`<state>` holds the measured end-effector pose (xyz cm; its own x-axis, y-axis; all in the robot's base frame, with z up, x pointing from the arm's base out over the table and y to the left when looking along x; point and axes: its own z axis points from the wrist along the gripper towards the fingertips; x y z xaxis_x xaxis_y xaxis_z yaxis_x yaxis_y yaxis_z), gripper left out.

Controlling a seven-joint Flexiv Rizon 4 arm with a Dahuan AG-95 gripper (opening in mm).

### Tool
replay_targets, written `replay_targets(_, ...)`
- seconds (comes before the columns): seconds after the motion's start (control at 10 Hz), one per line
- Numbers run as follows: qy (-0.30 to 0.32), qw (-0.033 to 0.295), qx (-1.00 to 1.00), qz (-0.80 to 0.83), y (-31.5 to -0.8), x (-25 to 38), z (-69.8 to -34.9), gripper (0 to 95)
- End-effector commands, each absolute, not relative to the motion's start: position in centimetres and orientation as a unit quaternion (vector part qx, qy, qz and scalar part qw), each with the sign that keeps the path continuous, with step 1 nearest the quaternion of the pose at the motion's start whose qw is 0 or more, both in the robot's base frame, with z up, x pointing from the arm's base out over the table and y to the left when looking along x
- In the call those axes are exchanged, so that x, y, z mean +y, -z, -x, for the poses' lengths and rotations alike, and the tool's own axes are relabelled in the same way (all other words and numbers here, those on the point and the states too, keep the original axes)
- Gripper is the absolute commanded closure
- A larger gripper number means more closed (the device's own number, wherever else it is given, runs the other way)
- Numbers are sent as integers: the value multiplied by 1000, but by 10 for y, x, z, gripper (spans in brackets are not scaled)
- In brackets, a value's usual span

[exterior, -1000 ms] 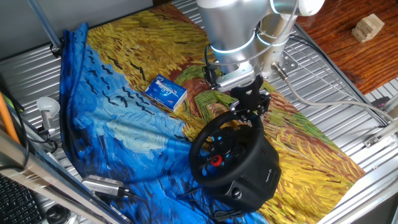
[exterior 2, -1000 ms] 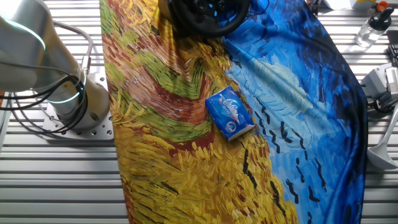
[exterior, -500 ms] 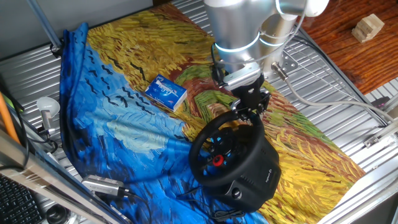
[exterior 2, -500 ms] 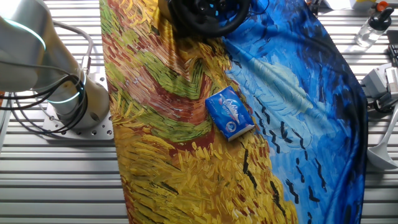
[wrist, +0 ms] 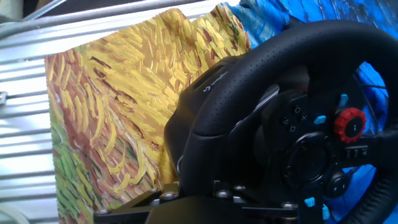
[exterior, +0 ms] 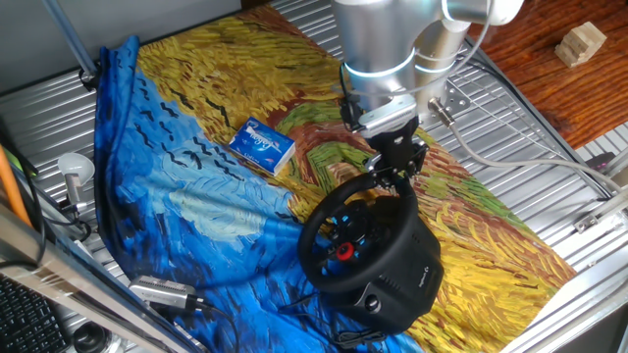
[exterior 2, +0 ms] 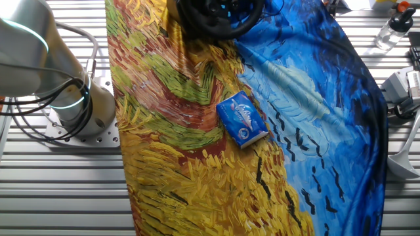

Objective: Rotate the steering wheel 90 degrees counterclockwise

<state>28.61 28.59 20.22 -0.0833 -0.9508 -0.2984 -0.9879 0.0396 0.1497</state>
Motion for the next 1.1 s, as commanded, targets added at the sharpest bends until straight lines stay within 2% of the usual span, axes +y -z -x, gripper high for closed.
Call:
replay_targets(0.1, -148, 64, 715, 680, -200, 286, -286, 950)
replay_targets(0.4, -135, 59, 705, 694, -197, 282, -283, 950)
replay_targets(0.6, -118, 78, 699, 701, -190, 281, -283, 950)
replay_targets(1.1, -91, 77, 686, 718, -182, 279, -283, 950)
